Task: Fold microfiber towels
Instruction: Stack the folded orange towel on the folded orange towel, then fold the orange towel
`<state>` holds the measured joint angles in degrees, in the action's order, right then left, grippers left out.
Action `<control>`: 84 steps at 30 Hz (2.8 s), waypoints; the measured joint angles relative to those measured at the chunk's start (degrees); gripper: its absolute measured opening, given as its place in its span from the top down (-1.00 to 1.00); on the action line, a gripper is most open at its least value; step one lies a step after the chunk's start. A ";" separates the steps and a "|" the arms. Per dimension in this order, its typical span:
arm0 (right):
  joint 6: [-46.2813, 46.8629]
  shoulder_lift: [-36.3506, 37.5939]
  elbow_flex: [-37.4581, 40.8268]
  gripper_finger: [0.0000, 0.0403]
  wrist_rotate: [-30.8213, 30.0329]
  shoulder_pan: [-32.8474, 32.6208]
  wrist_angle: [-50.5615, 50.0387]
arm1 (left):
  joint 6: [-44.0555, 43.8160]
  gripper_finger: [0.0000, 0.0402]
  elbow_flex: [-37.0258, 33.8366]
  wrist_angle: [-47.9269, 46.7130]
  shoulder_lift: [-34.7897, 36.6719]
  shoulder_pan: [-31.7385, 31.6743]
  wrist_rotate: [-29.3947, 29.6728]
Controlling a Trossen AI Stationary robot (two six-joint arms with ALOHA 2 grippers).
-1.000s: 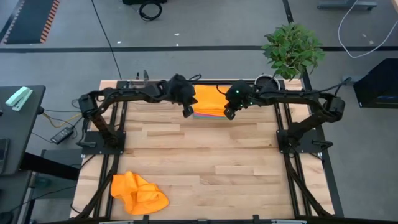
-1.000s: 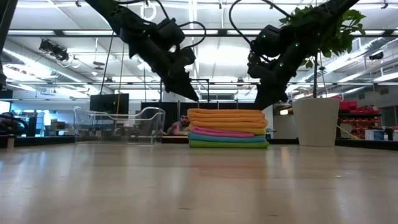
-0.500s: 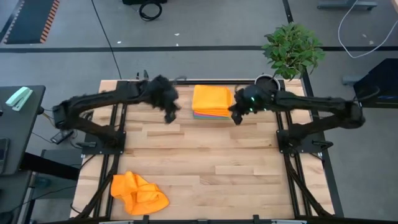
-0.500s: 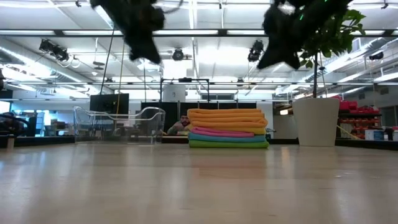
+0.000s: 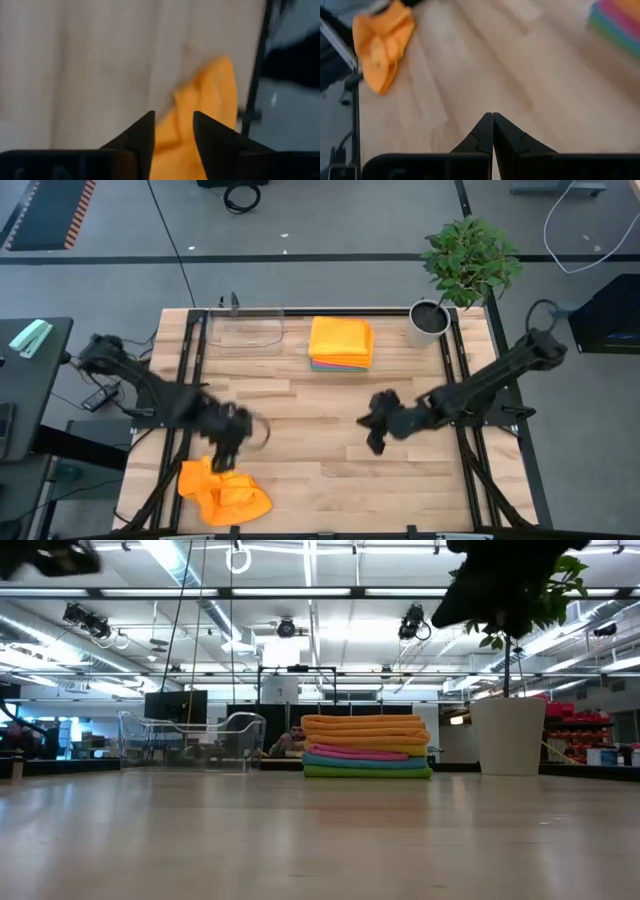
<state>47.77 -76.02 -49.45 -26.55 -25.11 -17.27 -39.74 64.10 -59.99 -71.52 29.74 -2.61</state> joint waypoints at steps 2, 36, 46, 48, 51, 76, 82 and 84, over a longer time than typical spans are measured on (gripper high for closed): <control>2.26 -3.29 0.02 0.92 0.00 -2.21 1.66 | -1.15 0.19 0.00 0.01 -2.36 5.20 -0.10; 8.21 -10.85 0.02 0.92 0.85 -10.88 12.98 | 8.21 0.34 0.00 11.91 -31.59 7.37 -5.22; 7.82 -8.67 0.02 0.92 0.98 -11.56 12.63 | 7.76 0.97 5.85 10.46 -26.44 0.82 -2.96; 6.99 -6.61 0.02 0.92 0.96 -12.05 11.10 | 8.86 0.96 11.09 10.04 -23.79 -2.04 0.98; 5.32 -2.03 0.00 0.92 0.88 -12.19 8.92 | 12.41 0.97 20.00 9.38 -20.22 -5.63 7.92; 20.23 1.94 0.02 0.92 -9.61 -12.58 -10.83 | 8.04 0.94 -8.98 21.31 -16.80 -0.11 15.24; 22.97 -4.00 0.02 0.85 -2.76 -4.06 -10.16 | 7.29 0.80 -12.08 22.11 -16.68 2.42 9.38; 20.11 -4.72 0.02 0.76 0.79 0.50 -9.23 | 7.22 0.67 -10.87 18.92 -16.44 2.38 7.98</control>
<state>67.88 -80.73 -49.43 -25.76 -24.61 -26.50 -32.51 53.22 -41.06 -87.96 32.12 5.36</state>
